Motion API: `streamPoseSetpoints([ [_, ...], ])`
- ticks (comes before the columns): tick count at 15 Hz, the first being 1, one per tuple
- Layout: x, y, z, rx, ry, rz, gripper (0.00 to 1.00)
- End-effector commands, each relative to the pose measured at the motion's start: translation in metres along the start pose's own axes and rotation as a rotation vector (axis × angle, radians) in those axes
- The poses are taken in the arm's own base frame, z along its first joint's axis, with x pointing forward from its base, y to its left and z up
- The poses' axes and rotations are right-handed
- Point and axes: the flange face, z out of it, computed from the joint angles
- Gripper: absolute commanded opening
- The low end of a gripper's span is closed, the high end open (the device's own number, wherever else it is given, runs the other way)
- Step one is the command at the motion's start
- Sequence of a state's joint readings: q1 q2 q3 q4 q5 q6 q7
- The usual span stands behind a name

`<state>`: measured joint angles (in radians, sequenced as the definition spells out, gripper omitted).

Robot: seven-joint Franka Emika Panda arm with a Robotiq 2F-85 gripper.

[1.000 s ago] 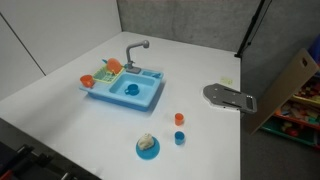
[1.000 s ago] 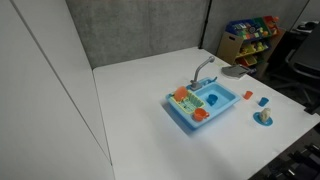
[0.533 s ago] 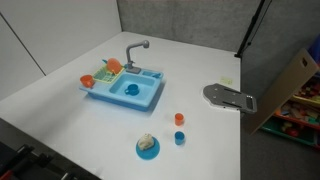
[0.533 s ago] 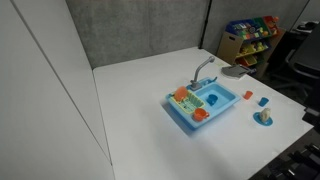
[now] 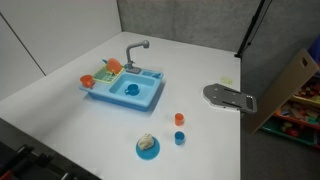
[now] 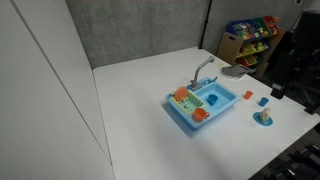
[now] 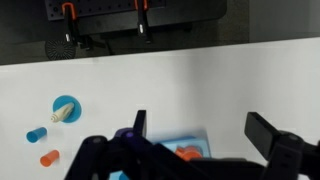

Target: Remove blue cup from the sink and put it in the orange cup in front of the the dish drying rack

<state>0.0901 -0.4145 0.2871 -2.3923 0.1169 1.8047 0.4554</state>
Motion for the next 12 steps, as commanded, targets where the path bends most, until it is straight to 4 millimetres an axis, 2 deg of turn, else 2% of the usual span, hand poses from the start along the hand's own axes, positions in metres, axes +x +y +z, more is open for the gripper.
streamPoseSetpoints([
  [1, 0.034, 0.004, -0.011, 0.006, 0.030, 0.007, 1.00],
  [7, 0.079, 0.025, -0.009, 0.030, 0.100, 0.047, 1.00],
  [12, 0.114, 0.058, 0.005, 0.048, 0.143, 0.118, 1.00],
])
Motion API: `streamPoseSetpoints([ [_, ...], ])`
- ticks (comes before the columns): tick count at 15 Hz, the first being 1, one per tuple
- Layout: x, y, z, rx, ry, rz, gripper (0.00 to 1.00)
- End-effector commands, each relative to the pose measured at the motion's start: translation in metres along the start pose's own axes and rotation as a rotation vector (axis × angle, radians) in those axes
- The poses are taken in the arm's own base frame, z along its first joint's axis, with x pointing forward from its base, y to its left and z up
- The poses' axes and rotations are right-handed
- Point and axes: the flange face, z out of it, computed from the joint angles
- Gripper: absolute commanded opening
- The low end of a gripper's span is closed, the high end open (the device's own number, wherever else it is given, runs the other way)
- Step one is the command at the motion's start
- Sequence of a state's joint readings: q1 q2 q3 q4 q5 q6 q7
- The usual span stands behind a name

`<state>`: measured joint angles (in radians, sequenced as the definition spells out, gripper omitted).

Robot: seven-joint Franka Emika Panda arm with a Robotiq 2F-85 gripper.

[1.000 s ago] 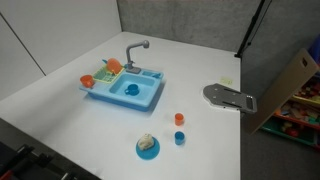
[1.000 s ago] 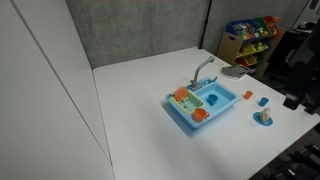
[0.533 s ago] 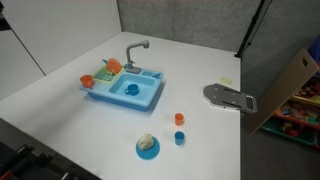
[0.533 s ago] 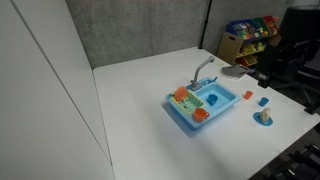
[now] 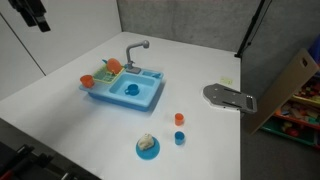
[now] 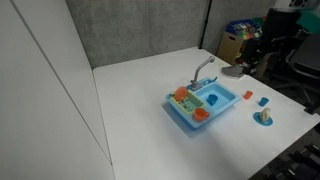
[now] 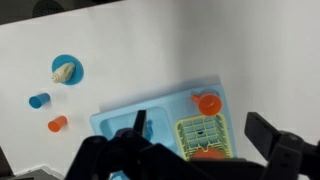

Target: Remove blue cup from the sink and put it in the orange cup in front of the the dish drying rack

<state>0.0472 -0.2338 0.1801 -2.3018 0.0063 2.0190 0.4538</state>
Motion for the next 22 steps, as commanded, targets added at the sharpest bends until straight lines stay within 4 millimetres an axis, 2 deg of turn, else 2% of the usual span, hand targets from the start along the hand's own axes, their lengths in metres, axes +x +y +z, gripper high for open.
streamPoseSetpoints([
  [1, 0.029, 0.023, 0.007, 0.013, 0.021, 0.046, 1.00],
  [5, 0.054, 0.048, 0.026, 0.038, 0.039, 0.128, 1.00],
  [12, 0.091, 0.078, 0.065, 0.019, 0.048, 0.209, 1.00],
  [17, 0.122, 0.089, 0.091, -0.010, 0.006, 0.238, 1.00],
  [22, 0.154, 0.090, 0.107, -0.044, -0.010, 0.193, 1.00],
])
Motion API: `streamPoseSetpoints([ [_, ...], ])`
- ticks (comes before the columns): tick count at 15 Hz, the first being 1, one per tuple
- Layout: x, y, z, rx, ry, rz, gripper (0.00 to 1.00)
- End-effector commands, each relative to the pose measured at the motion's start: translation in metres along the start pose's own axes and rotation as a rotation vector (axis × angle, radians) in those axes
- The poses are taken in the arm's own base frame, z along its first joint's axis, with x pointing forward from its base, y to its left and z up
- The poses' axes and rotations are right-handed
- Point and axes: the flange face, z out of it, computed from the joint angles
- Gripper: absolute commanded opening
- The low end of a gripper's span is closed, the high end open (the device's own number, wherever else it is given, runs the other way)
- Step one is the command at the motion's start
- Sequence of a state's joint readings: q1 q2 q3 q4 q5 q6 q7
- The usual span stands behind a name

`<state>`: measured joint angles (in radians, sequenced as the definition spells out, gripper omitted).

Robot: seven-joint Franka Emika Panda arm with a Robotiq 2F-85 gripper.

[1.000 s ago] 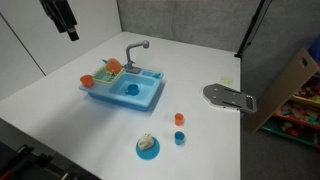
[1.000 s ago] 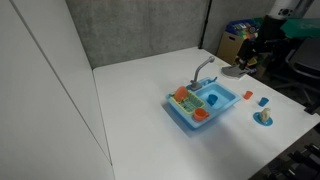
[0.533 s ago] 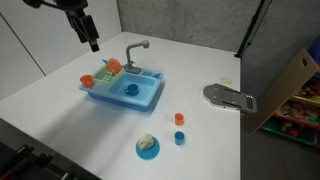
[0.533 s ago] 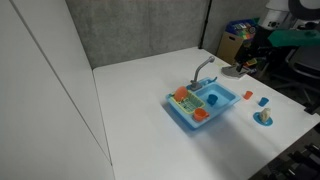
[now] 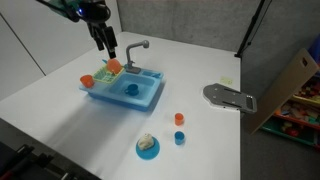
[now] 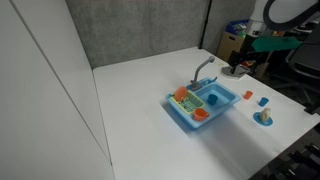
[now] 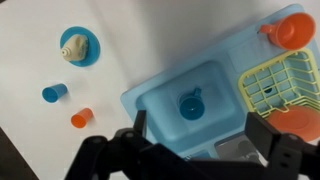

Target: Remove blue cup from the sink and put it in the orange cup in front of the the dish drying rack

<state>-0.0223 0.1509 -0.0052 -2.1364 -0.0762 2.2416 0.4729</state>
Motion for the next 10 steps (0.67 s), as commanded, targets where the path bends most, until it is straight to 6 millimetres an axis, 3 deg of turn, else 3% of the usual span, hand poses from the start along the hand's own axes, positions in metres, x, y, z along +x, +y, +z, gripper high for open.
streamPoseSetpoints([
  [1, 0.028, -0.010, 0.005, -0.046, -0.008, -0.035, 1.00],
  [10, 0.053, -0.017, 0.051, -0.082, -0.044, -0.064, 1.00],
])
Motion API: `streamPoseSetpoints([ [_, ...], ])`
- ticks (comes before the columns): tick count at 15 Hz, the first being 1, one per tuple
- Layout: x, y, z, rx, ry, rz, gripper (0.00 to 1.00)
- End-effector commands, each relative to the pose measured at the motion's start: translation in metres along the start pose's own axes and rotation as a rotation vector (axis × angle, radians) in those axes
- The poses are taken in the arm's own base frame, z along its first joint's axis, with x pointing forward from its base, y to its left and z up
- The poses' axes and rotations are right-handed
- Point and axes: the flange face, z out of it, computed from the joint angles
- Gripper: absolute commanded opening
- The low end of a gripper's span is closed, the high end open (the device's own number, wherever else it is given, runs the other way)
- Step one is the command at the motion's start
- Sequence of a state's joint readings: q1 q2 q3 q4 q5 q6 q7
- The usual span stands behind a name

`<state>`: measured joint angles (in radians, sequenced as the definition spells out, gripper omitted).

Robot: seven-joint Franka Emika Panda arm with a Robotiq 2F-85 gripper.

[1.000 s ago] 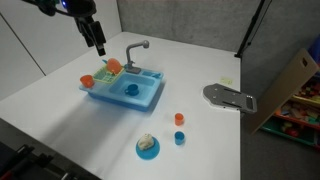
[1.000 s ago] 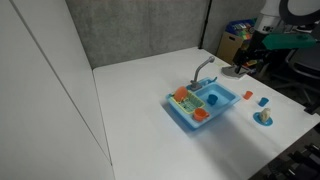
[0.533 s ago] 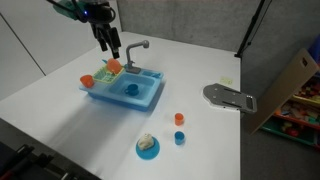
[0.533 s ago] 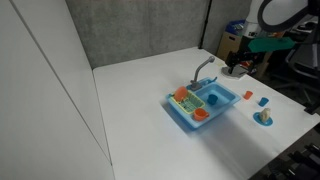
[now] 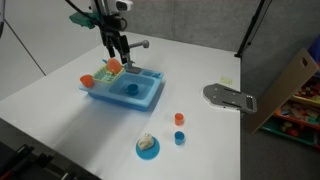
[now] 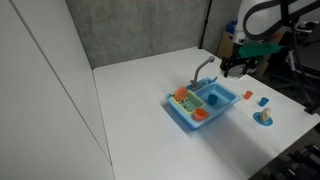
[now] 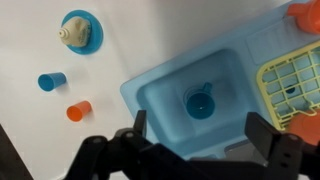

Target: Remove blue cup from the sink and put it in the orange cup in front of the the dish drying rack

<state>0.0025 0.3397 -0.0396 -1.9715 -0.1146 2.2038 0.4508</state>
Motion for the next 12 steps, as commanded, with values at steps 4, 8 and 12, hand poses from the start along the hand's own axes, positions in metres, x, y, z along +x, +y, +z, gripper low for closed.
streamPoseSetpoints([
  [4, 0.015, -0.002, 0.033, -0.039, -0.026, -0.017, 1.00],
  [8, 0.009, -0.003, 0.032, -0.025, -0.031, -0.002, 1.00],
  [12, 0.016, -0.006, 0.040, -0.038, -0.049, -0.009, 1.00],
])
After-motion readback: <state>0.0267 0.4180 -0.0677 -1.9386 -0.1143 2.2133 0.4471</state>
